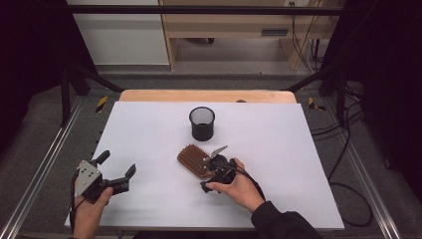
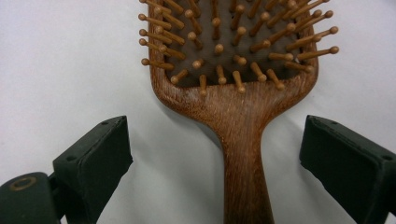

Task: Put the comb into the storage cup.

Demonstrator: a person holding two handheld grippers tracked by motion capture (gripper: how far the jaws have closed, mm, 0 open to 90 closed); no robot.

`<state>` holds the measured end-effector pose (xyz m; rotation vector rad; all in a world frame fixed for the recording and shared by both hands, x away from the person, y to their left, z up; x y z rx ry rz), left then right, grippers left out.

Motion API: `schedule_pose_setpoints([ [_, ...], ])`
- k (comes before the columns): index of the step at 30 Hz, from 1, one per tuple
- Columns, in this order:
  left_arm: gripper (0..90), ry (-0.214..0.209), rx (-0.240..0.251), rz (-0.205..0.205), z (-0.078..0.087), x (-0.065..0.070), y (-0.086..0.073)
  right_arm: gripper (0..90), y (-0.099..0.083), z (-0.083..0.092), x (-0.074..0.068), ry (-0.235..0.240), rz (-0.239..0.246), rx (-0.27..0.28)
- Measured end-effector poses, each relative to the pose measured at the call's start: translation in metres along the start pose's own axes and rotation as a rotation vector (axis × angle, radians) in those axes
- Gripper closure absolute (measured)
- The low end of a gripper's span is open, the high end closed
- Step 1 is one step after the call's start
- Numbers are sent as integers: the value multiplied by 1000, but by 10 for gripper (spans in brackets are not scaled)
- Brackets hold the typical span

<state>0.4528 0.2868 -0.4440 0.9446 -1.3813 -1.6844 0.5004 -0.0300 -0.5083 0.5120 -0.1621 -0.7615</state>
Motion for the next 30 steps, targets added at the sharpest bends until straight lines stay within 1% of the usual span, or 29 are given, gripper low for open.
schedule_pose_setpoints([
  [7, 21, -1, 1, -1, 0, 0, 0, 108, 0, -1, 1, 0, 4, -8],
  [11, 21, -1, 1, -1, 0, 0, 0, 181, -1, 1, 4, 0, 6, -7],
  [13, 21, -1, 0, -1, 0, 0, 0, 225, -1, 2, 6, -8, 12, -6],
  [16, 21, -1, 0, -2, 0, 0, 0, 312, -1, 4, 8, -15, 15, -5],
  [21, 20, -2, -1, -2, 0, 0, 0, 413, -3, 7, 11, -9, 21, -5],
  [22, 21, -2, -1, -2, 0, 0, 0, 447, -3, 8, 12, -8, 23, -9],
  [24, 21, -2, -1, -3, 0, 1, 0, 462, -3, 8, 12, -5, 25, -10],
  [25, 21, -2, -1, -2, -1, 1, 0, 493, -4, 9, 12, -2, 31, -15],
  [30, 21, -3, -2, -3, -1, 1, 0, 532, -4, 10, 12, -6, 45, -22],
])
Point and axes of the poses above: each handheld gripper's, and its own axes: z roughly backward along the jaws, y roughly out of its top, x roughly to its right, the point moved 5 cm from there along -z, roughly forward along the jaws, and after that the axes turned 1 degree about -x, right-handed, at the moved point
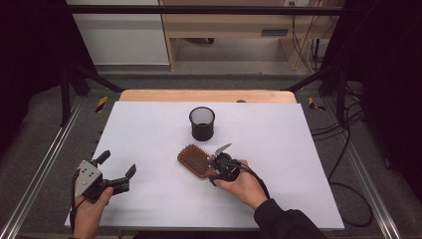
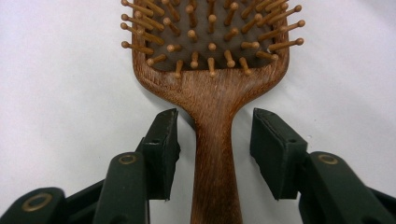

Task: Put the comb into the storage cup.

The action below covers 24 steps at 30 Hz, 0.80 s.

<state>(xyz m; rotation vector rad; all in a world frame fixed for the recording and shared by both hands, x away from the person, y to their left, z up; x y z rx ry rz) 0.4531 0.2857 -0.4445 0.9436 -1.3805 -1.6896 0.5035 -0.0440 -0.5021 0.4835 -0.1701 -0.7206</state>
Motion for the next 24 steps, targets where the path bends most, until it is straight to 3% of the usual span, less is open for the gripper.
schedule_pose_setpoints([
  [14, 21, 2, -10, 4, -1, 0, -1, 637, 2, 0, -2, -3, 32, -40],
  [24, 22, -1, -7, 3, 0, 0, -1, 726, 8, -1, 2, 16, 39, -118],
])
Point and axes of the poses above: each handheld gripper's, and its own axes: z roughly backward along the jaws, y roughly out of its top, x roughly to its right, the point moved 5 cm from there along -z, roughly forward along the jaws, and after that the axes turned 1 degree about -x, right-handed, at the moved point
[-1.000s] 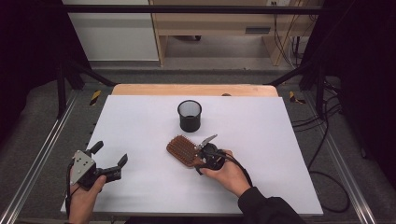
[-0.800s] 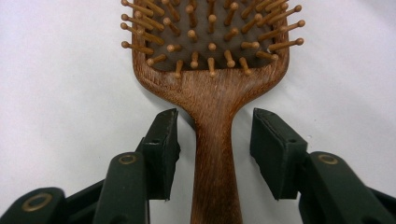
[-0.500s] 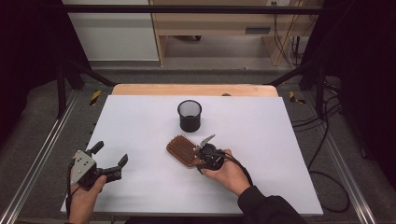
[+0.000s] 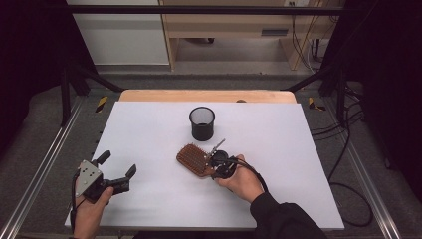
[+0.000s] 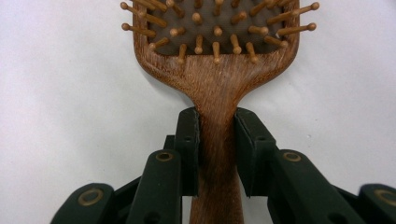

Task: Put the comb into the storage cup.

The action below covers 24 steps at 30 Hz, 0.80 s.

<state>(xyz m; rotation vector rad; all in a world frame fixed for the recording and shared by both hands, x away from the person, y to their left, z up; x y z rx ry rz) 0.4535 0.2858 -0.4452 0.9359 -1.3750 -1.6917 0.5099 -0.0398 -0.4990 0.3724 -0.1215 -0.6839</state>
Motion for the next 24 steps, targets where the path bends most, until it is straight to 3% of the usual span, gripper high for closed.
schedule_pose_setpoints([
  [7, 22, 0, 4, 3, 0, 0, 0, 728, -2, 1, -2, -15, 33, 20],
  [14, 22, 1, 0, 3, 0, -1, 0, 728, -13, 7, 0, -7, 32, 101],
  [24, 24, 5, 24, 11, 3, 2, 6, 728, -36, 33, 11, -10, 2, 233],
])
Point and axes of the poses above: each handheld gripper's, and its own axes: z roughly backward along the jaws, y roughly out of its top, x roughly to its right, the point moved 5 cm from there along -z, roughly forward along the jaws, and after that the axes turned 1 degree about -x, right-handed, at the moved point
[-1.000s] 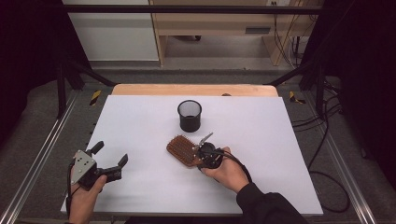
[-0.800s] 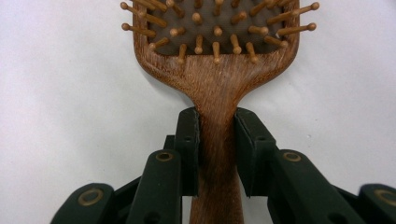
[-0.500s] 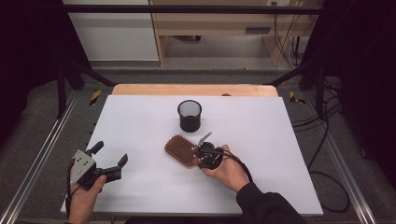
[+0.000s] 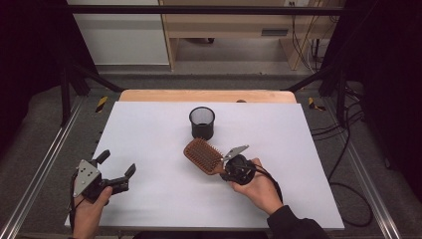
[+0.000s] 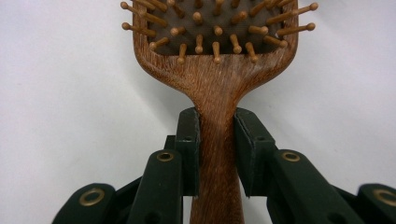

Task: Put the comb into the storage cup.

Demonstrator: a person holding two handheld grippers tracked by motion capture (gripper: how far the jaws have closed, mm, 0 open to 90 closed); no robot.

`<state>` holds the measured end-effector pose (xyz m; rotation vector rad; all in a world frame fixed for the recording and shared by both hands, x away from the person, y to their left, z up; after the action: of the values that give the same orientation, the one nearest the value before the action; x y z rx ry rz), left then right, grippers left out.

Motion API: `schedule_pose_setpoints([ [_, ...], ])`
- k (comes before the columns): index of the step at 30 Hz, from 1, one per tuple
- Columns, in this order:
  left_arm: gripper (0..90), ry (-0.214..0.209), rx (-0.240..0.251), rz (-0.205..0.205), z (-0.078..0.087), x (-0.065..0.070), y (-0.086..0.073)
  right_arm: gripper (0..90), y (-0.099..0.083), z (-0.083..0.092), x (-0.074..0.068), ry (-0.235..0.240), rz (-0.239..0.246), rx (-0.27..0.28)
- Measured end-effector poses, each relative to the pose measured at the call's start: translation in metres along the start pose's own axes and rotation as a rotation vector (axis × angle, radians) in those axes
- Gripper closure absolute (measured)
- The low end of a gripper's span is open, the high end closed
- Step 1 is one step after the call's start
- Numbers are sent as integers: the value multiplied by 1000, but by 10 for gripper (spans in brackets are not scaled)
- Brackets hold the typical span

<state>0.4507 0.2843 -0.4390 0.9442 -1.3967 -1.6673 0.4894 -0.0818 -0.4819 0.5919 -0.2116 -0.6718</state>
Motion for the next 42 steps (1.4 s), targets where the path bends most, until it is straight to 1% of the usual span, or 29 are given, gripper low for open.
schedule_pose_setpoints([
  [2, 26, 0, 15, -4, 3, 6, 5, 728, -4, 4, 0, 4, 1, 24],
  [4, 25, 2, 25, -24, 5, 13, 10, 728, -8, 8, 1, 6, -8, 40],
  [6, 25, -13, 33, -17, 5, 21, 13, 728, -11, 11, 3, 6, -17, 70],
  [8, 25, -22, 30, -33, 5, 28, 14, 728, -14, 13, 5, 6, -24, 98],
  [10, 25, -28, 30, -33, 4, 33, 16, 728, -17, 15, 7, -1, -34, 131],
  [13, 25, -23, 22, -61, 4, 38, 16, 728, -19, 19, 11, -5, -42, 164],
  [14, 25, -24, 19, -60, 4, 39, 16, 728, -19, 21, 12, -3, -47, 176],
  [17, 25, -41, 15, -26, 4, 44, 15, 728, -21, 23, 14, -9, -59, 200],
  [19, 25, -51, 15, -24, 2, 47, 16, 728, -20, 24, 13, -13, -61, 211],
  [21, 25, -65, 17, -20, 1, 52, 17, 728, -19, 25, 12, -3, -63, 228],
  [22, 25, -74, 19, -10, 0, 54, 18, 728, -19, 26, 11, 7, -65, 239],
  [25, 25, -112, 17, 21, -5, 61, 21, 728, -16, 27, 9, 11, -67, 263],
  [28, 27, -154, 14, 75, -13, 68, 26, 728, -11, 29, 7, 17, -68, 298],
  [29, 27, -167, 18, 86, -15, 71, 28, 728, -7, 31, 6, 16, -70, 325],
  [30, 27, -178, 17, 89, -18, 73, 31, 728, -7, 31, 6, 16, -70, 325],
  [32, 27, -200, 15, 85, -24, 79, 37, 728, -4, 35, 5, 19, -70, 362],
  [34, 27, -232, 10, 81, -30, 86, 43, 729, -2, 40, 5, 17, -74, 396],
  [36, 27, -267, 10, 85, -35, 93, 50, 728, 0, 44, 4, 17, -81, 428],
  [39, 26, -306, 14, 69, -39, 103, 63, 728, 1, 52, 4, 17, -74, 467],
  [40, 26, -320, 14, 74, -41, 106, 67, 728, 1, 52, 4, 17, -74, 467],
  [42, 24, -351, 3, 92, -46, 112, 74, 728, 2, 54, 4, 16, -71, 484],
])
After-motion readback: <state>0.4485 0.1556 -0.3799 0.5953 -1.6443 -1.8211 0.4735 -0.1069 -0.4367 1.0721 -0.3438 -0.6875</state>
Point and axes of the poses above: each handheld gripper's, and its own axes: z roughly backward along the jaws, y roughly out of its top, x roughly to its right, the point moved 5 cm from there along -z, roughly forward along the jaws, and after that the axes turned 1 degree about -x, right-handed, at the moved point
